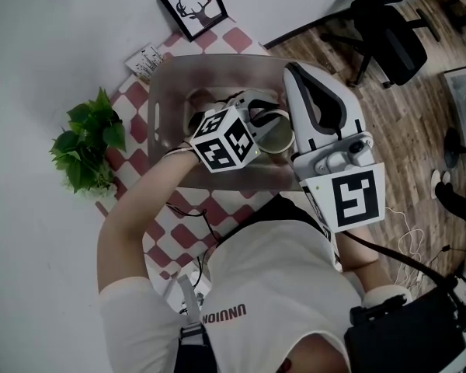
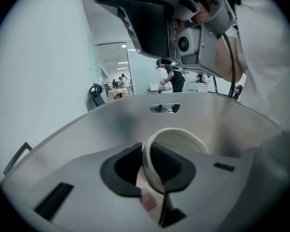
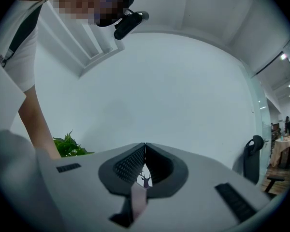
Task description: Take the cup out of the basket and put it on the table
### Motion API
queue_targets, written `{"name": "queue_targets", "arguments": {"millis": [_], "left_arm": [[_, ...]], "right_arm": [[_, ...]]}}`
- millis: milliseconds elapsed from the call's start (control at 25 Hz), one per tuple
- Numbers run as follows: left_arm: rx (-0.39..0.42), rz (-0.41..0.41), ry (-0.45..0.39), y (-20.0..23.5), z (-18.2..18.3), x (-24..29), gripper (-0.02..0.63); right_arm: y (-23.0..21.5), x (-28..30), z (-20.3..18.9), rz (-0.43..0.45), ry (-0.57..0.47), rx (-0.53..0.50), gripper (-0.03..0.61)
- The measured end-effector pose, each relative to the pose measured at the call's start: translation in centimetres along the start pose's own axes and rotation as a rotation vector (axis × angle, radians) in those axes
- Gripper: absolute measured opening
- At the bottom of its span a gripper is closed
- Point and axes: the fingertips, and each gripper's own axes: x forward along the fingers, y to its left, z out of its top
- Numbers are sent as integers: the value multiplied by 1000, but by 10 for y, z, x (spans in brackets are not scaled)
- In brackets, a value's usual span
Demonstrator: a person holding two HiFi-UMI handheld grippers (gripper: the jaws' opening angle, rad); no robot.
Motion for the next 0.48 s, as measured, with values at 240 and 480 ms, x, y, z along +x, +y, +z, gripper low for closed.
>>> {"name": "queue_targets", "arguments": {"millis": [240,480], "left_arm": [[-16,83,-12,13,1,-20,64],[-48,185,-35,25,2,-48,64]], "right_arm": [[16,4,15,48,-42,-17,18],[29,8,30,64,-77,2,18]]}}
